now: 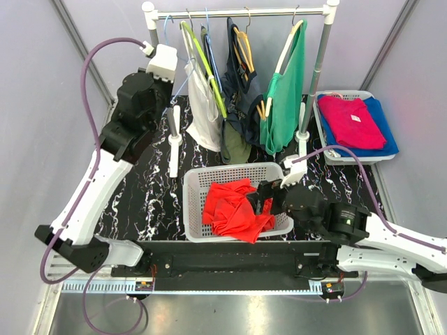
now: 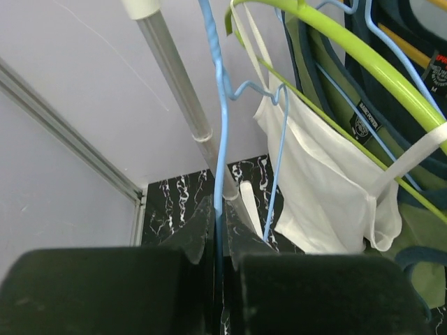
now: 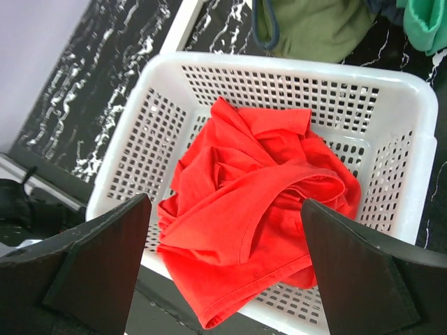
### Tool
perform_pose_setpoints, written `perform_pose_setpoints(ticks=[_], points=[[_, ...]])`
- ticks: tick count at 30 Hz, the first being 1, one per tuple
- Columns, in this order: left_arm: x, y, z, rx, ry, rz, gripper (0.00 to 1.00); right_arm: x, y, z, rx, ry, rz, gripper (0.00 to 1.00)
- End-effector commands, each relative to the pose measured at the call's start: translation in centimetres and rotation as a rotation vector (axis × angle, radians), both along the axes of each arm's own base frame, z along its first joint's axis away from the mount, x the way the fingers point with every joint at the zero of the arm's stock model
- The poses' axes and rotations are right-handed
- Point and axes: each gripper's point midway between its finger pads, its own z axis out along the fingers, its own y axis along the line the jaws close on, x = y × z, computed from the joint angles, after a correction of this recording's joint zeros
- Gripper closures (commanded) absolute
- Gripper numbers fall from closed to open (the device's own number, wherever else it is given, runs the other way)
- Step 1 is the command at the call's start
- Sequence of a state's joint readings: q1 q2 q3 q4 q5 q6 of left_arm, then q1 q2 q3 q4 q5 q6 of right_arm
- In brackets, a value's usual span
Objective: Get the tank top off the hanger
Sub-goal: Place the hanger at the clothesline.
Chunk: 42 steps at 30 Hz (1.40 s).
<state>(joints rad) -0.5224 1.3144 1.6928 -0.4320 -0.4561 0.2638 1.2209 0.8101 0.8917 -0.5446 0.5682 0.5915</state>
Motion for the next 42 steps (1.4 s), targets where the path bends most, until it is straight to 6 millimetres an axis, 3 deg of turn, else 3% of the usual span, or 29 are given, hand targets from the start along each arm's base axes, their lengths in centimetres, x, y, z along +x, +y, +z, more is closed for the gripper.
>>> perform_pose_setpoints(ticks=[1, 7, 13, 19, 22, 25, 31, 42], points=[[0.7, 0.6, 4.1, -0.068, -0.114, 0.053, 1.0, 0.6, -1.1, 1.9, 0.05, -0.05, -0.044, 0.01], [1.0, -0.5, 4.1, -0.052, -0.115, 0.001, 1.0, 0.5, -1.6, 1.5, 0.044, -0.058, -0.043, 0.0], [-1.3, 1.1, 6.1, -0.035, -0.16, 0.027, 1.0, 0.6, -1.3, 1.7, 0.03, -0.066, -0.034, 0.0], [-4.1, 1.8, 6.5, -0.053, -0.169, -0.027, 1.0, 0.6, -0.8, 1.3, 0.037, -0.059, -0.021, 0.0], [-4.5, 2.6, 6.2, -0.039, -0.169, 0.006, 1.0, 0.5, -0.5, 1.2, 0.038, -0.055, -0.017, 0.0], [-3.7, 2.9, 5.6, -0.013, -0.168, 0.042, 1.0, 0.5, -0.4, 1.5, 0.048, -0.056, -0.011, 0.0], [-1.1, 1.4, 5.2, -0.009, -0.147, 0.044, 1.0, 0.3, -0.7, 1.9, 0.074, -0.058, -0.013, 0.01], [2.0, 0.0, 6.2, -0.032, -0.166, 0.075, 1.0, -0.3, -1.8, 2.1, 0.124, -0.056, -0.011, 0.0]])
